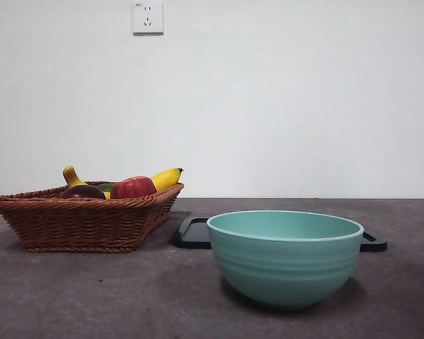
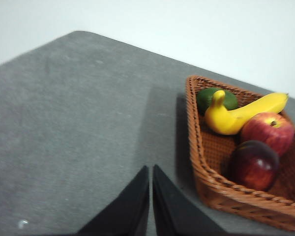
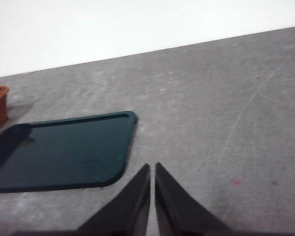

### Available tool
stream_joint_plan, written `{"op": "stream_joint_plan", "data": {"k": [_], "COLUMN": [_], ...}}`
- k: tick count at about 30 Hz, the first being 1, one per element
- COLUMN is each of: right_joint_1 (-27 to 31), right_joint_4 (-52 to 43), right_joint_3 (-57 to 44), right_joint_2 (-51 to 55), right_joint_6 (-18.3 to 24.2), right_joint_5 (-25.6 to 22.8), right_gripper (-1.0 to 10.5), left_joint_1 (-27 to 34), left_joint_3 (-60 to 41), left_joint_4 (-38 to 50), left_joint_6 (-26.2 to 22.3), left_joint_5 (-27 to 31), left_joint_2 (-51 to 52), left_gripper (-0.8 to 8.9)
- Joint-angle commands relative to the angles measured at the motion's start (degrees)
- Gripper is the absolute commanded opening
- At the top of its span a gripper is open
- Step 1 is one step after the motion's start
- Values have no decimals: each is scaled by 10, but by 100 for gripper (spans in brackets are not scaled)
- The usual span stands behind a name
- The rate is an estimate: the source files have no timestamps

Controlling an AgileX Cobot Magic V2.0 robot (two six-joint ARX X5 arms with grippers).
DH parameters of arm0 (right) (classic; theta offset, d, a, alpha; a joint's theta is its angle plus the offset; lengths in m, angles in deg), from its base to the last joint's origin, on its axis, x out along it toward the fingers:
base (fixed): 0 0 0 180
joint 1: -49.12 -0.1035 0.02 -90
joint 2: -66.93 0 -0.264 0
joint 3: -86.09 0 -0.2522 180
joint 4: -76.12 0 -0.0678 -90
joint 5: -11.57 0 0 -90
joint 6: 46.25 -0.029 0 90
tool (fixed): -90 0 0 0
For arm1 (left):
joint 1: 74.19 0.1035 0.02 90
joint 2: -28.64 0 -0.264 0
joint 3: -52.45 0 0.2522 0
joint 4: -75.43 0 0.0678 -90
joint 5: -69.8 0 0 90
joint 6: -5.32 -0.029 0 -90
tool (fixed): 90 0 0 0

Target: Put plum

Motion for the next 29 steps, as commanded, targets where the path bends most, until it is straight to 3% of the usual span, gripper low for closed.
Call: {"op": "stream_joint_plan", "data": {"k": [1, 8, 15, 18, 29], "right_joint_1": [0, 0, 0, 0, -8], "right_joint_4": [0, 7, 64, 99, 290], "right_joint_3": [11, 74, 178, 231, 433], "right_joint_2": [2, 0, -48, -90, -298], "right_joint_6": [-35, -48, -42, -23, 83], "right_joint_5": [5, 5, 5, 11, 127], "right_gripper": [5, 5, 5, 5, 5], "left_joint_1": [1, 1, 1, 1, -1], "left_joint_3": [5, 69, 155, 197, 355], "left_joint_4": [-11, -64, -98, -116, -246], "left_joint_6": [38, 64, 60, 43, -80], "left_joint_5": [-14, -28, -49, -84, -210], "left_joint_2": [0, -4, -50, -88, -268], "left_gripper": [9, 10, 10, 10, 10]}}
